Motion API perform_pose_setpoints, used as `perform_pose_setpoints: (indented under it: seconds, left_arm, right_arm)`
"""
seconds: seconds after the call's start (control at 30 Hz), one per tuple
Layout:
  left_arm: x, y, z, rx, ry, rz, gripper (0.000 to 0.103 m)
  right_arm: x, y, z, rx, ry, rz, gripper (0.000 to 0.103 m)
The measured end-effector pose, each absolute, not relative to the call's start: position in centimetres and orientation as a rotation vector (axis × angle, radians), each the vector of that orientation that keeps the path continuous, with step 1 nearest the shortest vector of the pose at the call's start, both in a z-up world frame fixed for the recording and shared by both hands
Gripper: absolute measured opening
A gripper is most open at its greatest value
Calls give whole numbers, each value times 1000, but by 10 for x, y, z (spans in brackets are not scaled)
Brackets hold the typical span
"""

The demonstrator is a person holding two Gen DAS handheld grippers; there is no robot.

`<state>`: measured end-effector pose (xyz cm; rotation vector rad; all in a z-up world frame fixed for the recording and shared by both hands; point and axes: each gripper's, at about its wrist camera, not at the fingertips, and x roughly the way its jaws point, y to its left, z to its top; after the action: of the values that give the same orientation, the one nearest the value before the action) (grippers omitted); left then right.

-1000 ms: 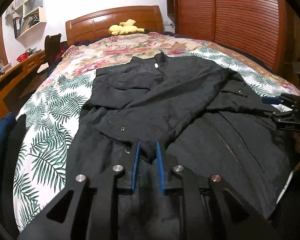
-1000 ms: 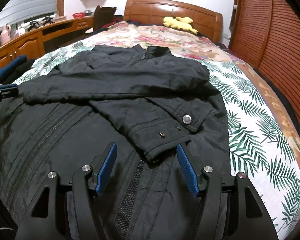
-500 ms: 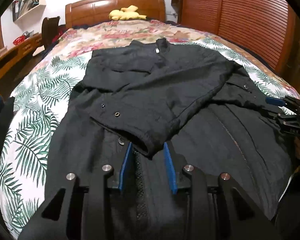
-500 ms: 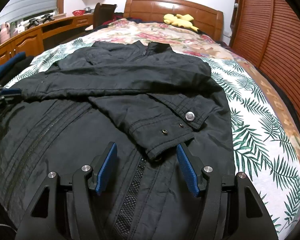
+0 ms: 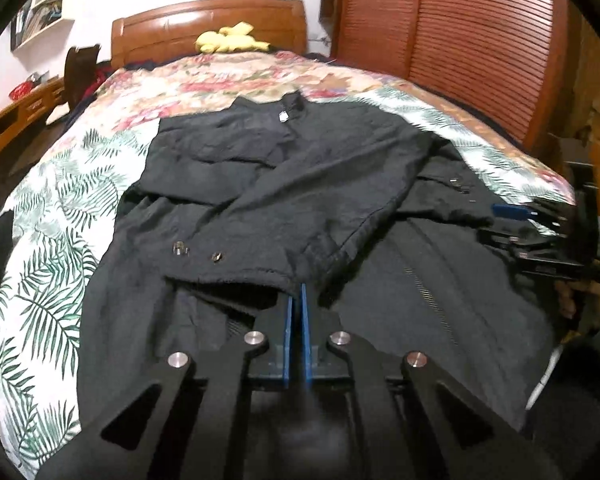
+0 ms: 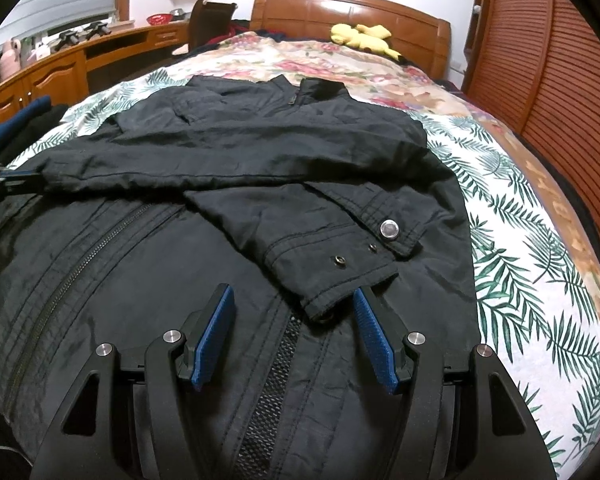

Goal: Fold large clothes

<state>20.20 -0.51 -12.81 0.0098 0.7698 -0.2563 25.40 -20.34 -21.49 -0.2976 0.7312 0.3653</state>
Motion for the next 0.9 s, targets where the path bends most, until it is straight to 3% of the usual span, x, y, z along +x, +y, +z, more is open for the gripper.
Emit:
perform_pose_setpoints:
  seconds: [0.23,0.47,0.57,0.9]
  left_arm:
    - [188,-11,-110,3,765,-273,5]
    - [158,14,-106,13,726,-220,25]
    - [142,34,-112,1,736,-172,29]
    - [116,89,-139,5,823,-43,34]
  right_arm:
    - [253,-202,-215,-311,728,370,64]
    - [253,-198,-216,-314,729,369,64]
    - [251,-197,-217,-320,728,369,64]
    - [254,-191,-223,-335,744,353,64]
